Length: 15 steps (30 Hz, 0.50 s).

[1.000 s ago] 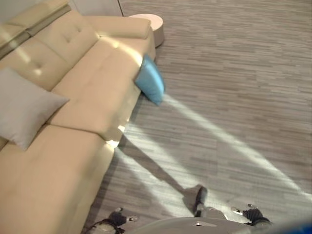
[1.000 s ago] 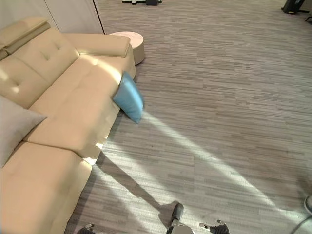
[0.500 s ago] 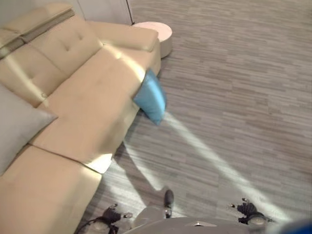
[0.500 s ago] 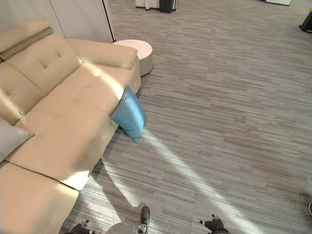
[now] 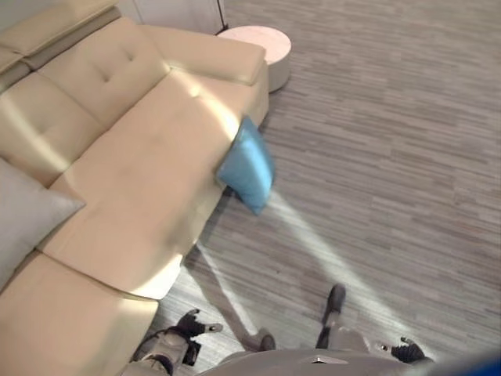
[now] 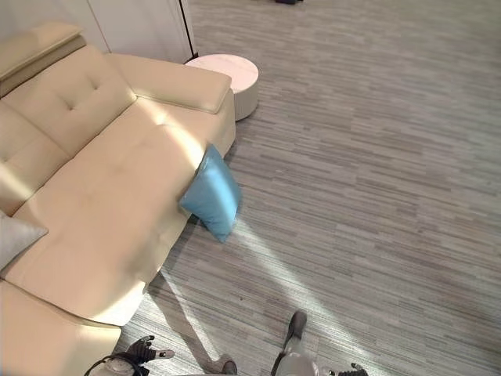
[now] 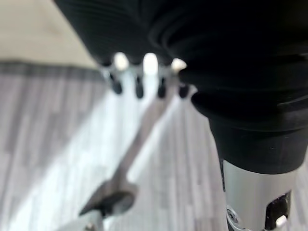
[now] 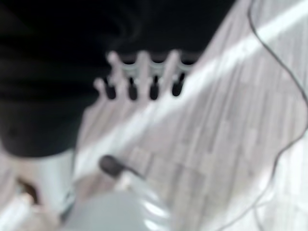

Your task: Pick up all the scattered cushions and arrange them neatly on the sofa.

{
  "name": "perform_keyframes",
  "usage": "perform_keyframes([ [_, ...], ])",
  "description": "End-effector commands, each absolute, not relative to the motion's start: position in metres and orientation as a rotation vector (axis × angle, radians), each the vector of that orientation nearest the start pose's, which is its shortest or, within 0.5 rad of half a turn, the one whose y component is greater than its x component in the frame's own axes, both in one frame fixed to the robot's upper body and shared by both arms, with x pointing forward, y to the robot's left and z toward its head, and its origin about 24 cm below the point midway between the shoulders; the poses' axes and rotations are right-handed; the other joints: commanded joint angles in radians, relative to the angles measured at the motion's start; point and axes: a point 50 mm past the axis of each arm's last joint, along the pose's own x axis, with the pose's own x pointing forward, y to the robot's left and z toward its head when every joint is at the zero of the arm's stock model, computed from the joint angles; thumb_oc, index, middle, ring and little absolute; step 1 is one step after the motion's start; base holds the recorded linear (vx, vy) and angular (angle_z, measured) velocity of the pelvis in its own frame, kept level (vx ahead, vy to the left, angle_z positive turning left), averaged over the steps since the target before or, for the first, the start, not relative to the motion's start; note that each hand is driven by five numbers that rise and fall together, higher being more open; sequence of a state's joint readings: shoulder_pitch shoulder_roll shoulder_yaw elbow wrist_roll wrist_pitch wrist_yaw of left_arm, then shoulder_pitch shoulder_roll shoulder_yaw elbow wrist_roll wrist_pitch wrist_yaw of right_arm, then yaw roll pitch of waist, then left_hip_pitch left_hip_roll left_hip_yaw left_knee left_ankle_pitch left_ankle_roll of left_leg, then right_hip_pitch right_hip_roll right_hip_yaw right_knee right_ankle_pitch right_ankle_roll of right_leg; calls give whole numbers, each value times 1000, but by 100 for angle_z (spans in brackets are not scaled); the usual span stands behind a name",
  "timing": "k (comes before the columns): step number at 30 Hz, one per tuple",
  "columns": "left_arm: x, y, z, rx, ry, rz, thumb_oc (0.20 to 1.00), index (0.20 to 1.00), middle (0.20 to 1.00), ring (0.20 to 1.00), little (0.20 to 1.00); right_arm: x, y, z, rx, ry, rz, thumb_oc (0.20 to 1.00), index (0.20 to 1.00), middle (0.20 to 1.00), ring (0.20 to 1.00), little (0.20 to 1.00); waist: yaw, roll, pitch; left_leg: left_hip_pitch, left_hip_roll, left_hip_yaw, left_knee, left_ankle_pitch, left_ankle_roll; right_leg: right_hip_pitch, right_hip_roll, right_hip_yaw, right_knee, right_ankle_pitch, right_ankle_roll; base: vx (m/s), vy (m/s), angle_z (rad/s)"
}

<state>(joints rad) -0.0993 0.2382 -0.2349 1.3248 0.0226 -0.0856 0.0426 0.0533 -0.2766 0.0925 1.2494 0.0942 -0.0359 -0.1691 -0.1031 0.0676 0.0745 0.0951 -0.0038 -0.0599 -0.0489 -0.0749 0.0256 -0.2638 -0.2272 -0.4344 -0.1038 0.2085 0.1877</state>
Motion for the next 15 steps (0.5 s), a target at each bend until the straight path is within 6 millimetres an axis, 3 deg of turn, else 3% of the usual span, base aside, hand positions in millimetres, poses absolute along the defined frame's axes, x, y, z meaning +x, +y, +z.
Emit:
perform_keyframes([
  [1,118,235,-154,447,1117,-52,1000,1000,1000,1000,1000,66,-268,-156,-339,1238,-320,1000,1000,1000,1000,1000,20,-87,-38,35,58,226,-38,-29,-126,37,-7,68,17,-25,49,303,-295,101],
  [4,120,238,-153,448,1106,-44,1000,1000,1000,1000,1000,71,-268,-155,-345,1210,-313,1000,1000,1000,1000,1000,31,-111,-31,-17,131,182,71,5,-156,78,38,65,17,-50,31,229,-357,32],
  [6,121,238,-152,440,1099,-38,1000,1000,1000,1000,1000,73,-269,-154,-350,1204,-312,1000,1000,1000,1000,1000,37,-118,-30,-49,135,172,97,26,-150,84,46,55,17,-60,23,147,-198,-25],
  [7,119,236,-153,420,1104,-30,1000,1000,1000,1000,1000,77,-270,-153,-362,1191,-299,1000,1000,1000,1000,1000,61,-116,-35,-77,115,159,84,9,-133,118,65,35,17,-93,15,154,-102,3],
  [9,117,235,-154,413,1110,-26,1000,1000,1000,1000,1000,81,-270,-152,-365,1179,-291,1000,1000,1000,1000,1000,72,-115,-39,-110,90,148,74,19,-126,132,71,31,17,-107,12,261,-108,24],
  [11,108,236,-156,383,1136,1,1000,1000,1000,1000,1000,88,-273,-149,-391,1152,-277,1000,1000,1000,1000,1000,126,-81,-31,-216,-8,135,-2,123,-110,171,119,41,17,-159,-6,474,-86,17],
  [12,106,237,-157,374,1141,8,1000,1000,1000,1000,1000,89,-274,-148,-397,1146,-277,1000,1000,1000,1000,1000,136,-75,-29,-238,-24,140,-12,148,-113,183,132,38,17,-173,-8,419,-48,-10],
  [14,95,241,-158,368,1172,18,1000,1000,1000,1000,1000,92,-271,-148,-403,1134,-256,1000,1000,1000,1000,1000,172,-80,-31,-256,-69,153,9,149,-91,256,183,87,17,-221,-36,578,-48,-5],
  [15,95,241,-158,368,1172,18,1000,1000,1000,1000,1000,93,-271,-148,-403,1134,-256,1000,1000,1000,1000,1000,172,-80,-33,-260,-69,152,10,151,-91,253,183,87,17,-219,-36,653,-49,1],
])
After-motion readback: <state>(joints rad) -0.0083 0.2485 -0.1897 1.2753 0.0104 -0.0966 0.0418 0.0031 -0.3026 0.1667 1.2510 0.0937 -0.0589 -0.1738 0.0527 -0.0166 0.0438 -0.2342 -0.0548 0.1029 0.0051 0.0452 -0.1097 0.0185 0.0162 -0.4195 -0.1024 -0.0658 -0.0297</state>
